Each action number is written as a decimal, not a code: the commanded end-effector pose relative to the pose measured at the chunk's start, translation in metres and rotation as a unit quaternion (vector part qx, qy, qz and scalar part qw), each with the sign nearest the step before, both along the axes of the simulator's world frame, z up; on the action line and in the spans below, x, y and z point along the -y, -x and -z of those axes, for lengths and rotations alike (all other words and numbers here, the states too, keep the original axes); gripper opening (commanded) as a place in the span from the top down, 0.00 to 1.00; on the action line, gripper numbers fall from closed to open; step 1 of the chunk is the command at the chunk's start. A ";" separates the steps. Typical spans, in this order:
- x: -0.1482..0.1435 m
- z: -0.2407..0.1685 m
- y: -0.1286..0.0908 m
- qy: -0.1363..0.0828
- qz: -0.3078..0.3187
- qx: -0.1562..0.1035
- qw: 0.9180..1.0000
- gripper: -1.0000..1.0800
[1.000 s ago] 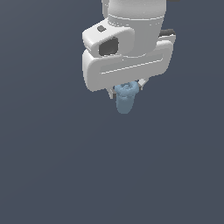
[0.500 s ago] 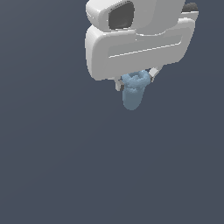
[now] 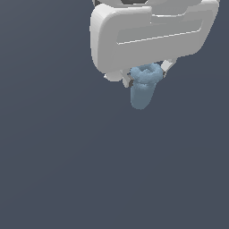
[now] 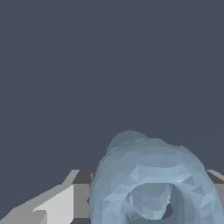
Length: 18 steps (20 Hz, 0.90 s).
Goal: Pick up the object and move it to a goal position.
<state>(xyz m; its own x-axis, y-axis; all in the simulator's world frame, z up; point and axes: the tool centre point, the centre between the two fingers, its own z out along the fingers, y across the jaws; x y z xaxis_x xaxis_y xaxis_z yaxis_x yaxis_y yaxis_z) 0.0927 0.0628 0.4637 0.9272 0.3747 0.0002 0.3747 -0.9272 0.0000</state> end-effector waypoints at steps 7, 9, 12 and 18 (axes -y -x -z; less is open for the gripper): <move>-0.004 -0.009 -0.004 0.000 0.000 0.000 1.000 1.00; -0.004 -0.010 -0.004 0.000 0.000 0.000 1.000 1.00; -0.005 -0.010 -0.005 0.000 0.000 0.000 1.000 1.00; -0.005 -0.011 -0.005 0.000 0.000 0.000 1.000 1.00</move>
